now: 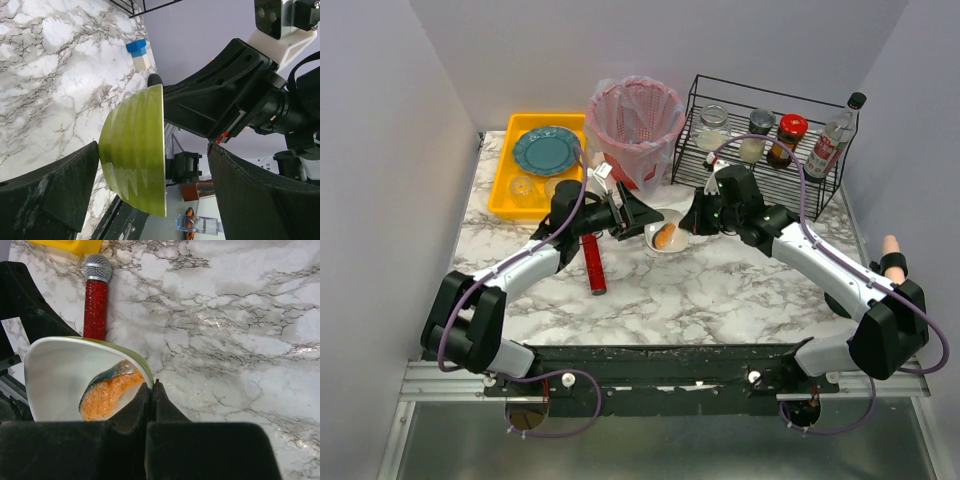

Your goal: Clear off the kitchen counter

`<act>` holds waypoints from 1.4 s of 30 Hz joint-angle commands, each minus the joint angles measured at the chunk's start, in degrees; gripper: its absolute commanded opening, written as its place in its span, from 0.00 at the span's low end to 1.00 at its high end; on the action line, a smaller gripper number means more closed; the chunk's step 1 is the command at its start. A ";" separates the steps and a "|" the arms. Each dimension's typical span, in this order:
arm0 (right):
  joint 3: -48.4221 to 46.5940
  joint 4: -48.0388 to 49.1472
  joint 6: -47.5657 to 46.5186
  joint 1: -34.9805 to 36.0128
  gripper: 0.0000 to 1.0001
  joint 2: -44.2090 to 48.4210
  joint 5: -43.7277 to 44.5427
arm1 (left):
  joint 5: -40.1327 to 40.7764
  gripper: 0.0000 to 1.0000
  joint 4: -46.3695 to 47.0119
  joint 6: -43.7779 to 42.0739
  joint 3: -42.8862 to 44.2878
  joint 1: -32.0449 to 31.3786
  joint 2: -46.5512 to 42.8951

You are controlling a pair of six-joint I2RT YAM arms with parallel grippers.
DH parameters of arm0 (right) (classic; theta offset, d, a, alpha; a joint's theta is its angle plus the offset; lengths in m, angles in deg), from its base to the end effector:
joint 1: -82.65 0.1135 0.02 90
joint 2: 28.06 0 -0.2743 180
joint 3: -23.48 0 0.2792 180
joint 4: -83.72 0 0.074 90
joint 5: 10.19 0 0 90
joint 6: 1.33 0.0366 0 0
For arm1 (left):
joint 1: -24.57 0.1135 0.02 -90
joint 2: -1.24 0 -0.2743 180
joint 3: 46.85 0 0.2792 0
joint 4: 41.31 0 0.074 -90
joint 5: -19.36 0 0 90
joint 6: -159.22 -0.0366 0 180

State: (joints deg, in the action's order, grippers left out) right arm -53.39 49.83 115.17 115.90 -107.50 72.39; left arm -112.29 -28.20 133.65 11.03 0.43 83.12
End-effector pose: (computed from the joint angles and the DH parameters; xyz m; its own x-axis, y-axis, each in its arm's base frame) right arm 0.2795 0.1889 0.3051 -0.7261 0.0530 -0.6855 -0.3426 0.8366 0.4275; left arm 0.2965 -0.1595 0.2523 -0.8873 -0.3410 -0.3106 0.2334 0.2488 -0.9400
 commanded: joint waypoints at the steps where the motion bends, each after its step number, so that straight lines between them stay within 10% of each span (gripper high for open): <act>1: 0.48 2.75 0.66 -0.39 0.01 1.83 -1.72 | -2.73 0.95 2.61 0.53 -0.91 -0.64 1.17; 42: 1.71 3.19 2.15 -1.35 0.01 1.04 -0.66 | -7.92 0.87 12.71 5.45 -2.93 -1.17 3.63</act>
State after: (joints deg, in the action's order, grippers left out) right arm -52.17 50.82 115.79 115.14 -106.84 71.82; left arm -118.11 -19.46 138.24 8.61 -0.31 86.66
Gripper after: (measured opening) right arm 0.049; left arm 0.860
